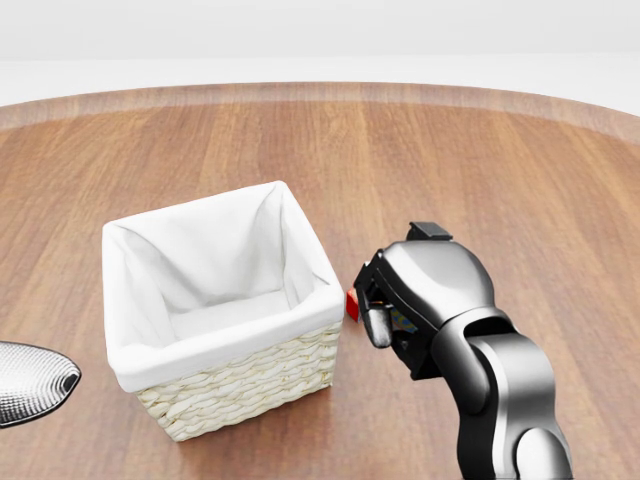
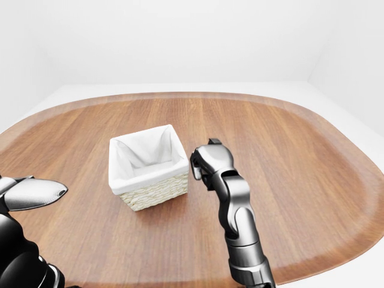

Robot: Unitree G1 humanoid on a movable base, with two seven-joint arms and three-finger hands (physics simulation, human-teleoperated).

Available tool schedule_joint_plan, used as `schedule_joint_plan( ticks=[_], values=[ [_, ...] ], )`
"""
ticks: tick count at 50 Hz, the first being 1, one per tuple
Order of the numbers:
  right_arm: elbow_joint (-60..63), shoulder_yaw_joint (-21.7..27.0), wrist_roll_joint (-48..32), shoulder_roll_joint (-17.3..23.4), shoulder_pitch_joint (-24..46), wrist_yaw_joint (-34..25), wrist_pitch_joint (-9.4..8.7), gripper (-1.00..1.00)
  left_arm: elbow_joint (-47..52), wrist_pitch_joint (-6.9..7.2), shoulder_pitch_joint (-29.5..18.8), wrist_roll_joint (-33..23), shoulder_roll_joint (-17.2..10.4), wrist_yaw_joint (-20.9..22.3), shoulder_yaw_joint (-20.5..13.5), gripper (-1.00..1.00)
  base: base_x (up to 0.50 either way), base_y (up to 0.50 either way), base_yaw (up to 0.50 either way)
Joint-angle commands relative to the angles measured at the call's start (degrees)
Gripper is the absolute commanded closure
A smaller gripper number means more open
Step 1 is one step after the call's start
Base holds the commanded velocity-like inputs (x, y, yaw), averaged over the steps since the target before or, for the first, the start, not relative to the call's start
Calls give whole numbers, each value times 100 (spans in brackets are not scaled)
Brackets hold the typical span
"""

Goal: Pick up the alphabet soup and put it in the basket.

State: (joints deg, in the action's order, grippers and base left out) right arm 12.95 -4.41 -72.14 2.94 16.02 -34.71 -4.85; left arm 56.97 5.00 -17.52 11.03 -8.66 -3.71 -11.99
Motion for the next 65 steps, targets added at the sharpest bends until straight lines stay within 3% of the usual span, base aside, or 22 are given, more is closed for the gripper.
schedule_joint_plan(
  ticks=[1,29,47,65],
  values=[
    [556,95,66,21,425,-525,-15,94,2,0,3,-9,1,8,6,-100,0,0,0],
    [754,85,-37,43,1201,-529,-15,94,58,0,-29,-1,11,-8,17,-100,0,0,0],
    [1002,-58,-226,-265,1422,-529,-15,94,69,0,-14,41,20,-47,61,-100,0,0,0],
    [-433,-211,73,-582,2280,-250,-15,94,33,0,-3,12,34,27,62,-100,0,0,0]
  ],
)
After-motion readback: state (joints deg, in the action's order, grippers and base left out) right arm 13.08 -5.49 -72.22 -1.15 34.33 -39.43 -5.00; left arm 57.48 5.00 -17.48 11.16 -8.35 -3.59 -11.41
